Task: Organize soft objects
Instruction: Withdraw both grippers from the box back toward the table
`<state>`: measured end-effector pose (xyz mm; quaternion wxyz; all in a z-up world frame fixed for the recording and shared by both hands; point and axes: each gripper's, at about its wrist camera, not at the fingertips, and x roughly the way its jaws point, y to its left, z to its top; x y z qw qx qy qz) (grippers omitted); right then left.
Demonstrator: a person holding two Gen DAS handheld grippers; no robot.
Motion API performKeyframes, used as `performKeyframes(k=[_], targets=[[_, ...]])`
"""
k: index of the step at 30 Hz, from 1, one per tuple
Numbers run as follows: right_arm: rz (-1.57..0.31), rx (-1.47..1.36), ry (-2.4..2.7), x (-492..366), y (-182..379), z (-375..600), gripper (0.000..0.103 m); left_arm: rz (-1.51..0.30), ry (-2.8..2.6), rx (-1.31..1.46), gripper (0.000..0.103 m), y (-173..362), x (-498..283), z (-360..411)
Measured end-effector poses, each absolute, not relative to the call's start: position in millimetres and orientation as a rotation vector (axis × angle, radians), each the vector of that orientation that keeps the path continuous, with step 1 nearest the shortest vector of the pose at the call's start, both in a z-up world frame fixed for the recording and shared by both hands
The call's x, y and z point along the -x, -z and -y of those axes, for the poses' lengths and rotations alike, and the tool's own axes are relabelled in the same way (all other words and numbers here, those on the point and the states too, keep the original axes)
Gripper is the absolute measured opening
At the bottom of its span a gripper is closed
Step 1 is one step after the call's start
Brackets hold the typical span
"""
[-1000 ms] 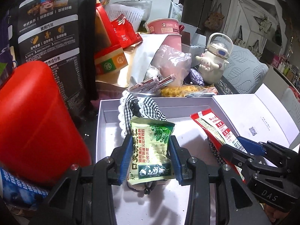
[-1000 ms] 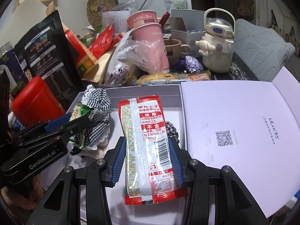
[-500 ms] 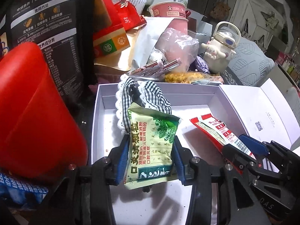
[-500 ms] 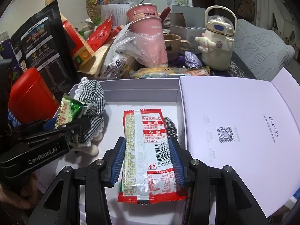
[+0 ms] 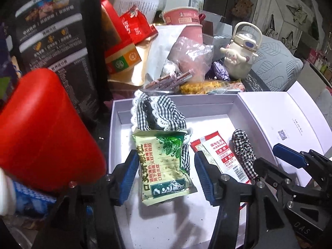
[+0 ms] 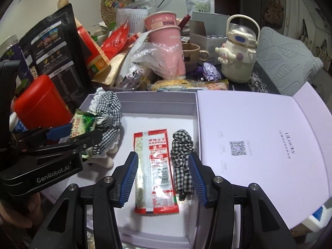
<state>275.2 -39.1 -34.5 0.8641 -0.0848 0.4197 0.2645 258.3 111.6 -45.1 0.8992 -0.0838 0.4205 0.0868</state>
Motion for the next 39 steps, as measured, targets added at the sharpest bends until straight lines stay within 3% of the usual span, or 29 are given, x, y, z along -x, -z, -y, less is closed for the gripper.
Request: performKeyframes(k=[20,26,31,33,35,39], targets=[[-0.707,0.158,-0.558,-227,-52,62,0.050,-0.657,-0.151,0.133,0.055,-57,-203,-95],[-0.633,0.142,-0.555,-203,-82,79,0.053,-0.598,-0.134,0.121,0.055,-83,-178,-86],[-0.579,0.129,-0.561,-180,-102,90,0.061,-0.564,-0.129,0.099,0.055,-99,-158,-77],[-0.568,0.127,-0.567,-172,-107,94,0.065,-0.557,-0.125,0.104,0.060,-103,-148,-75],[-0.553,0.122,-0.574,-163,-113,98,0.068,-0.535,-0.124,0.118,0.080,-107,-138,-75],[-0.523,0.126,-0.587,-142,-121,107,0.072,-0.493,-0.149,0.095,0.086,-116,-116,-73]])
